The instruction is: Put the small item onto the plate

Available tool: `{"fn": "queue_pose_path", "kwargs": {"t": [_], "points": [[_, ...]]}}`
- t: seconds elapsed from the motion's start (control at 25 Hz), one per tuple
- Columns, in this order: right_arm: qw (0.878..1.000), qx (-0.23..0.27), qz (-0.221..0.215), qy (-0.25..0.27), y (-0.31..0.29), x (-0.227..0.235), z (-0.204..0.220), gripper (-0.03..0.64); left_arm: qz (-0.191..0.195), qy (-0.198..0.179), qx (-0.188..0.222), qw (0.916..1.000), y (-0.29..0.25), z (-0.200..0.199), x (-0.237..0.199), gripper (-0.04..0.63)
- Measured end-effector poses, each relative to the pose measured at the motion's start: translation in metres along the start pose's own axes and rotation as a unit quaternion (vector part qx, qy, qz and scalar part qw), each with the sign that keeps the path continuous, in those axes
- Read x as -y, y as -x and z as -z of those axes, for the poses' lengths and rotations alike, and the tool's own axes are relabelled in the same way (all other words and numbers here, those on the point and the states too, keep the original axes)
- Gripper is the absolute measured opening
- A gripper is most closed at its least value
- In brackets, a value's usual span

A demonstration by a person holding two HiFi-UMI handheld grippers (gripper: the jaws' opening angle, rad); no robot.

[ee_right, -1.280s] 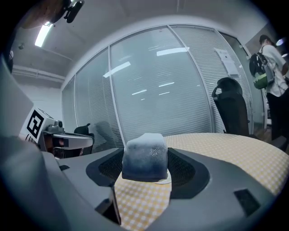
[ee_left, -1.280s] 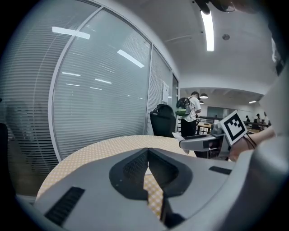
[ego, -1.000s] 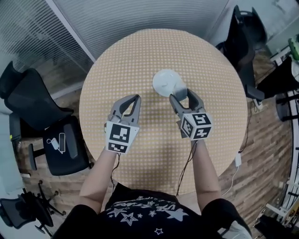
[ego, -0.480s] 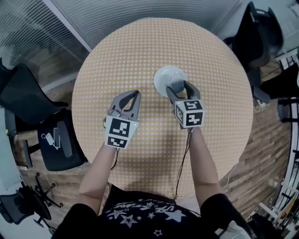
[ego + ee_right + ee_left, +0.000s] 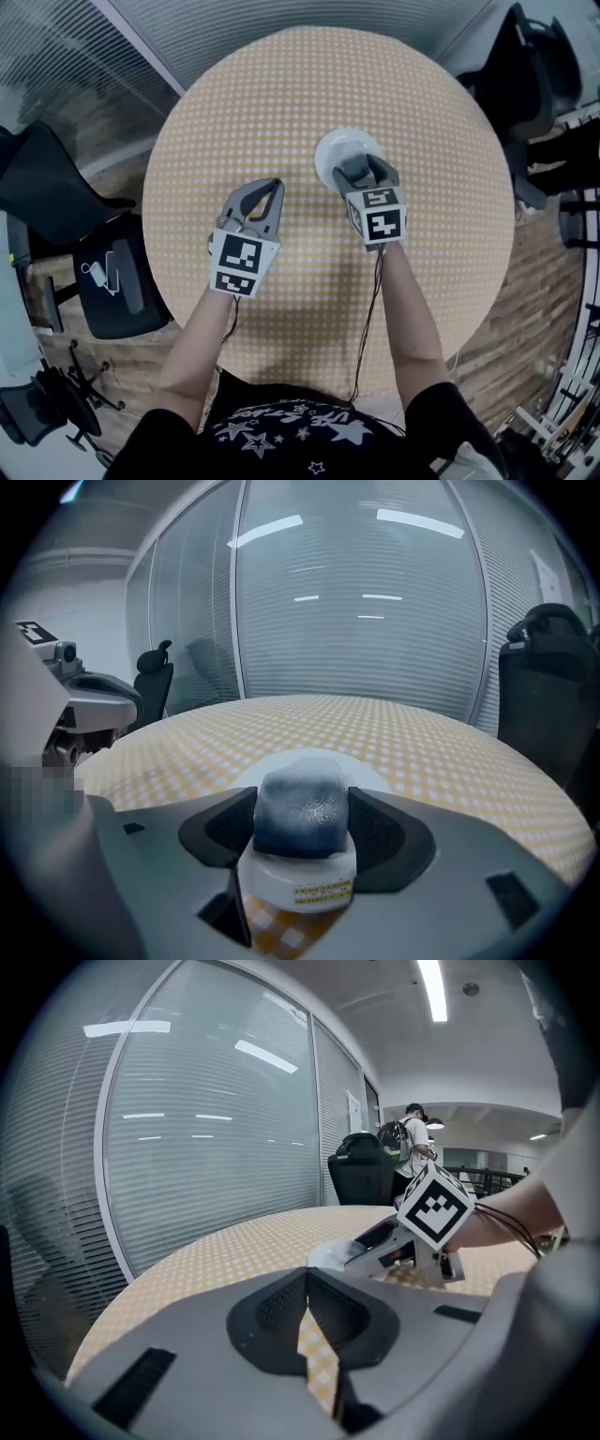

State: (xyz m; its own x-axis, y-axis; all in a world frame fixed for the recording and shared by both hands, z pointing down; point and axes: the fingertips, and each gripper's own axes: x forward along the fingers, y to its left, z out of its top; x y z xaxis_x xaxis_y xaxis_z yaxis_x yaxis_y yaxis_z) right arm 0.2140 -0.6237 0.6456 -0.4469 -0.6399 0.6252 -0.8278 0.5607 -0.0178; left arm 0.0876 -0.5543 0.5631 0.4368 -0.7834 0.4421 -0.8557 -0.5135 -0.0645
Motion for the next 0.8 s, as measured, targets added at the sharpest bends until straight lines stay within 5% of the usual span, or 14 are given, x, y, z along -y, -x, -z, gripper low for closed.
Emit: {"fn": "queue_pose_path", "kwargs": {"t": [0.4, 0.8], "points": [[0.998, -0.056, -0.024, 0.010, -0.015, -0.001, 0.003, 0.296, -0.001, 0.004, -0.008, 1.0000, 0.010, 0.012, -0.004, 0.008], [0.998, -0.057, -0.025, 0.002, -0.016, -0.001, 0.001, 0.298, 0.002, -0.002, -0.007, 1.0000, 0.025, 0.007, 0.003, 0.009]]}}
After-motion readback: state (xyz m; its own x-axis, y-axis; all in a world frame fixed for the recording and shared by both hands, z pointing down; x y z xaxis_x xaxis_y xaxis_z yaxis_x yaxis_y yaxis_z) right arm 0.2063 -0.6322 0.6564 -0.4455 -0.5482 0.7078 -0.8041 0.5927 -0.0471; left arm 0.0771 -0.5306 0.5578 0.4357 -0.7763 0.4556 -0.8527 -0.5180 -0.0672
